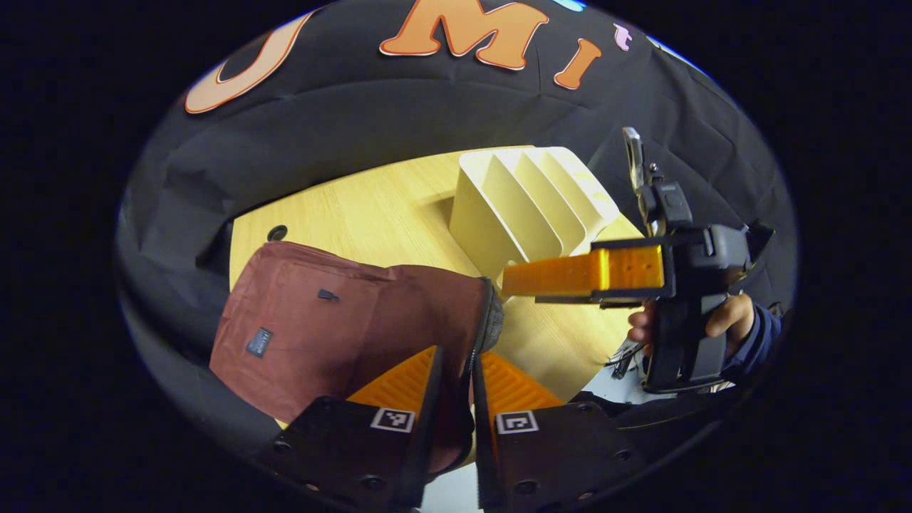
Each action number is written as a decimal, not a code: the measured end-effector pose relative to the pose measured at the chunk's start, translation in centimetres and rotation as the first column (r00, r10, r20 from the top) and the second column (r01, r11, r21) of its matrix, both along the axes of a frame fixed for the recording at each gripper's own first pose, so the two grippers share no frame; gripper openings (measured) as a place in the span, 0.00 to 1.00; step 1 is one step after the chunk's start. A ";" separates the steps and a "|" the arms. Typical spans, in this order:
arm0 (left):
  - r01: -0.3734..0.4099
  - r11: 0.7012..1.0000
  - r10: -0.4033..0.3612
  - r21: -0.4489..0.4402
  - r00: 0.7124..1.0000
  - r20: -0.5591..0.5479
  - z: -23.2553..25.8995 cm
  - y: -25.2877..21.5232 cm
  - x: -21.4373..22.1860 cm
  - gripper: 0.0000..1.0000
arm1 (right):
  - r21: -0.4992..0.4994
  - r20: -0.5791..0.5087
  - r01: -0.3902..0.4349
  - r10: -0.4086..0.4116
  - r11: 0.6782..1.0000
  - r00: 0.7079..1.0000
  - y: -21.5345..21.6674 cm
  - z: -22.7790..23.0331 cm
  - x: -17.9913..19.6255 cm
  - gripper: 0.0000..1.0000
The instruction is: Open the schoolbag, grab two books from the bookshelf and put them into the schoolbag.
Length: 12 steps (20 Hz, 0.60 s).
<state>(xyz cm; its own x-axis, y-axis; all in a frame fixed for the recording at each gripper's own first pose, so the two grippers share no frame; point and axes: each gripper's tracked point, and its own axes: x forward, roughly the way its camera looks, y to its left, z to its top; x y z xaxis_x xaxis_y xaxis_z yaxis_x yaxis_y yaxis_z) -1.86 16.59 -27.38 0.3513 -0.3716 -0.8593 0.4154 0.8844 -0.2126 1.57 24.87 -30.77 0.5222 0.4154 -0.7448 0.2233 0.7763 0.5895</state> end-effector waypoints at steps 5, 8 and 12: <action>-0.084 0.996 0.084 -0.011 0.996 0.005 -0.2 -6.3 -0.3 0.98 | -0.057 0.041 -0.059 0.062 0.997 0.997 -6.2 2.0 0.3 0.97; -0.140 0.990 0.140 -0.016 0.990 0.027 0.2 -10.3 -0.4 0.98 | -0.121 0.087 -0.098 0.109 0.988 0.990 -10.3 3.3 0.7 0.97; -0.223 0.975 0.222 0.003 0.972 0.078 0.6 -15.2 -0.1 0.98 | -0.198 0.158 -0.139 0.172 0.970 0.972 -15.0 5.2 0.9 0.97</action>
